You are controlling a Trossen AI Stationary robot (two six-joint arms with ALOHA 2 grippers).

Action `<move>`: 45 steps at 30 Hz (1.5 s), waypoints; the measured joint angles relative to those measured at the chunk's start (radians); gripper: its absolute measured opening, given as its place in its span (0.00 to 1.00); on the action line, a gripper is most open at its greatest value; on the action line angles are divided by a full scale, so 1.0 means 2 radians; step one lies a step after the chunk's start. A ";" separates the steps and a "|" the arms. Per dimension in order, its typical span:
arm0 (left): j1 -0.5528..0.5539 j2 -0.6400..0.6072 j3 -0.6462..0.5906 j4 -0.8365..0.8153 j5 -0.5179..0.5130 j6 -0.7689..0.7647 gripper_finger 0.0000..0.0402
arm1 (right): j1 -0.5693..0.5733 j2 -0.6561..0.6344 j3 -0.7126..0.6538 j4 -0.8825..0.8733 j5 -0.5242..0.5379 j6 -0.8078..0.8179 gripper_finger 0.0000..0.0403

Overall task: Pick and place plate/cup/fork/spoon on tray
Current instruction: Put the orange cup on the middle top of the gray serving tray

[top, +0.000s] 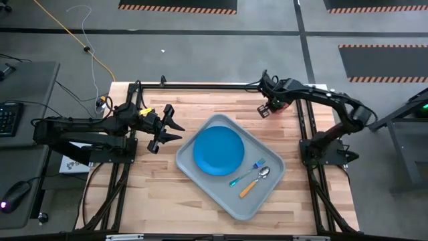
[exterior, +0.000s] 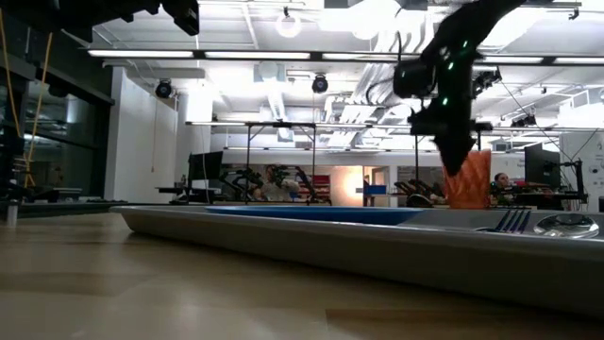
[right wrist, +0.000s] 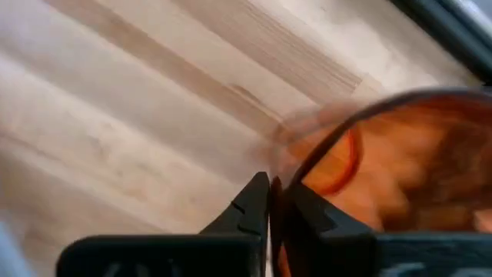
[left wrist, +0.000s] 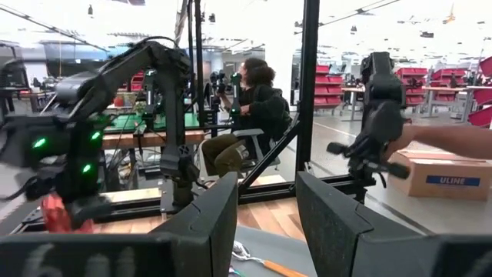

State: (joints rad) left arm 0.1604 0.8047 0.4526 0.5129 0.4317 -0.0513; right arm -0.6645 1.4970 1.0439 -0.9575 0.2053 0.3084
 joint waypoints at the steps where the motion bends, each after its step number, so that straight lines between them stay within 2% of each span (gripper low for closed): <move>1: 0.000 0.000 0.000 0.000 0.000 0.000 0.31 | 0.010 -0.015 0.001 -0.010 0.004 0.006 0.04; 3: 0.000 0.000 0.000 0.000 0.000 0.000 0.31 | 0.036 -0.044 0.007 -0.034 0.004 0.024 0.05; 6: 0.000 0.000 0.000 0.000 0.000 0.000 0.31 | 0.092 -0.098 0.016 -0.058 0.006 0.052 0.02; 11: 0.000 0.000 0.000 0.000 0.000 0.000 0.31 | 0.223 -0.161 0.018 -0.061 0.005 0.150 0.01; 16: 0.000 0.000 0.000 0.002 0.000 -0.008 0.31 | 0.361 -0.146 0.018 -0.055 0.024 0.244 0.01; 20: 0.000 0.000 0.000 0.004 0.000 -0.009 0.31 | 0.430 -0.098 0.018 -0.021 0.022 0.267 0.00; 24: 0.000 0.000 0.000 0.006 0.000 -0.008 0.31 | 0.450 -0.045 0.018 0.008 -0.005 0.266 0.00; 29: 0.000 0.000 0.000 0.009 0.000 -0.008 0.31 | 0.443 -0.007 0.018 0.036 -0.016 0.244 0.00; 45: 0.000 0.000 0.000 0.008 0.000 -0.012 0.31 | 0.417 -0.002 0.018 0.031 -0.042 0.241 0.00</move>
State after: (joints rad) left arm 0.1604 0.8047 0.4526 0.5282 0.4320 -0.0744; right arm 0.1699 1.4929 1.0798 -0.8955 0.1204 0.7898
